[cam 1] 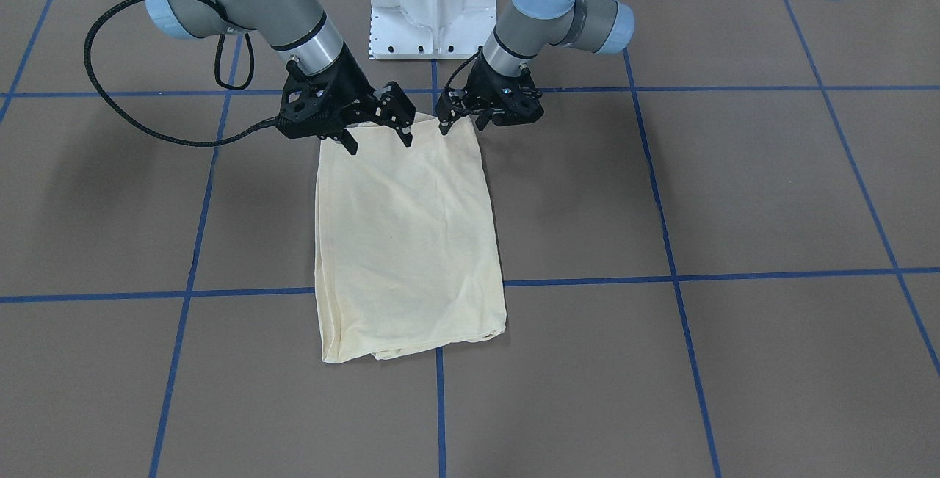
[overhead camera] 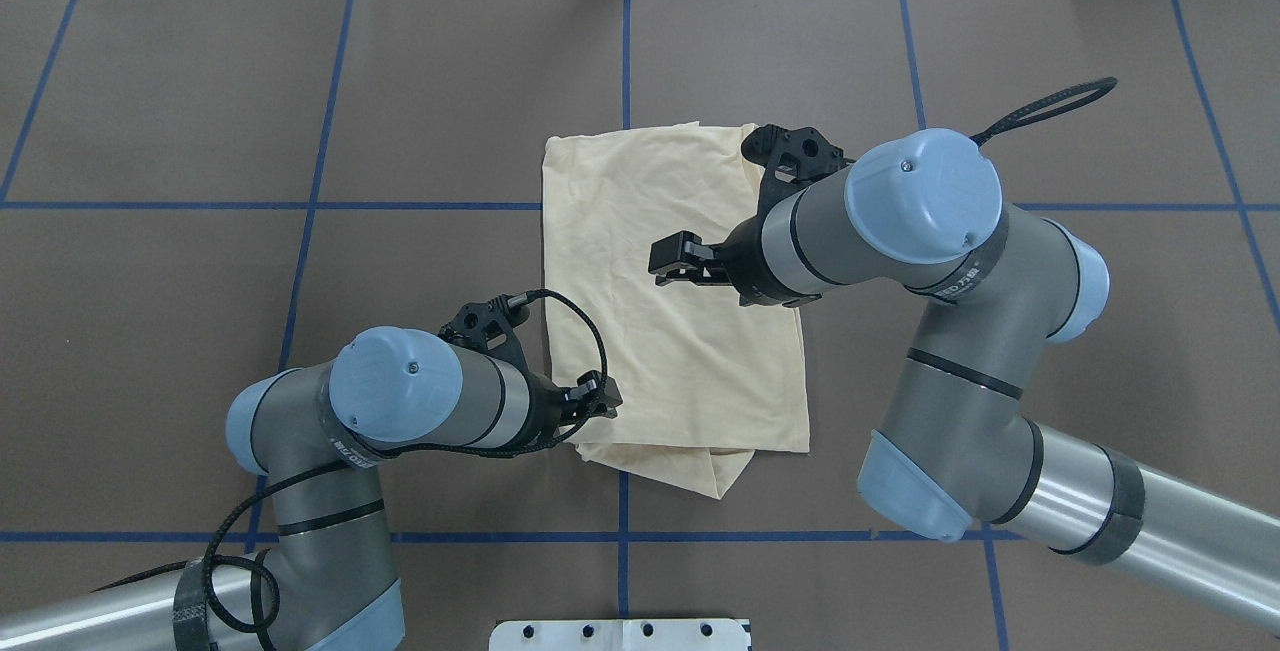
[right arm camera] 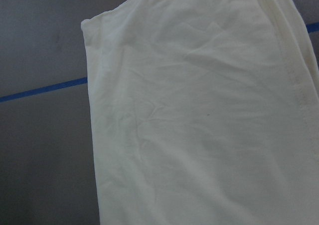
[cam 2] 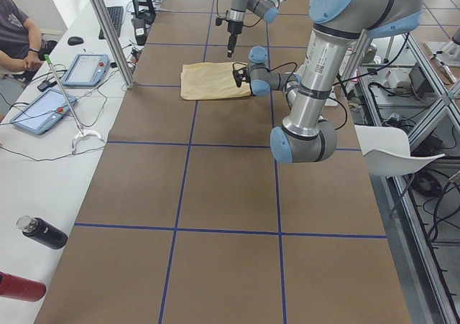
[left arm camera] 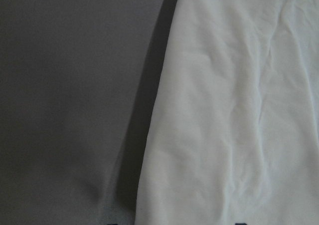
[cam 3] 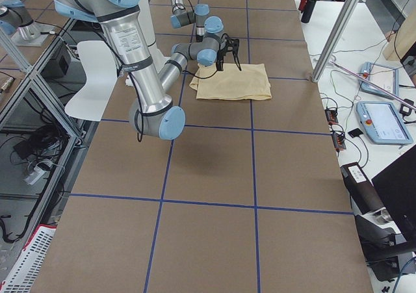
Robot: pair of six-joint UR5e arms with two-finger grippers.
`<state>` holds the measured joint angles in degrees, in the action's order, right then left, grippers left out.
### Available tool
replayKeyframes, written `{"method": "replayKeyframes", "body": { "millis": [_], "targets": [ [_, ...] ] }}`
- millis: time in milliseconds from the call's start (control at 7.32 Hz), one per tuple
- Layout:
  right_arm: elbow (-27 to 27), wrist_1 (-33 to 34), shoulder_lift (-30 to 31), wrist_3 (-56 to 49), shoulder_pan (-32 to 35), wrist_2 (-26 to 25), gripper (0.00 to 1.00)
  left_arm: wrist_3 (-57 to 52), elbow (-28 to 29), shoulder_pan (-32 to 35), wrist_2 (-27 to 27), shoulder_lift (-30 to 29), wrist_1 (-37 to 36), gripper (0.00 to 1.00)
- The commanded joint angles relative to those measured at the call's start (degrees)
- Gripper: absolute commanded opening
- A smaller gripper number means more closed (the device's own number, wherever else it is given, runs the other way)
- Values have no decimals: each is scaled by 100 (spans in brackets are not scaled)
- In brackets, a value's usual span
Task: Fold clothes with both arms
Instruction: 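Lower both grippers onto the near corners of the shirt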
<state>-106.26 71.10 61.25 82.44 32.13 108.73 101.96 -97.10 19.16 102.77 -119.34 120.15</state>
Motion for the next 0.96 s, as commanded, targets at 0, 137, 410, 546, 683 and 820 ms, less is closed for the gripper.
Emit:
{"method": "replayKeyframes", "body": {
  "millis": [0, 137, 410, 546, 683, 820],
  "targets": [
    [0, 0, 19, 0, 47, 8, 100, -18, 15, -61, -12, -28, 0, 83],
    [0, 0, 19, 0, 39, 8, 100, -18, 15, -70, -12, -28, 0, 79],
    [0, 0, 80, -9, 56, 8, 100, -53, 15, -88, -12, -19, 0, 56],
    [0, 0, 89, -9, 73, 8, 100, -70, 15, -114, -12, -28, 0, 34],
    [0, 0, 89, 0, 74, 8, 100, -71, 15, -114, -12, -19, 0, 2],
    [0, 0, 98, 0, 65, 8, 100, -71, 6, -106, -12, 33, 0, 0]
  ]
}}
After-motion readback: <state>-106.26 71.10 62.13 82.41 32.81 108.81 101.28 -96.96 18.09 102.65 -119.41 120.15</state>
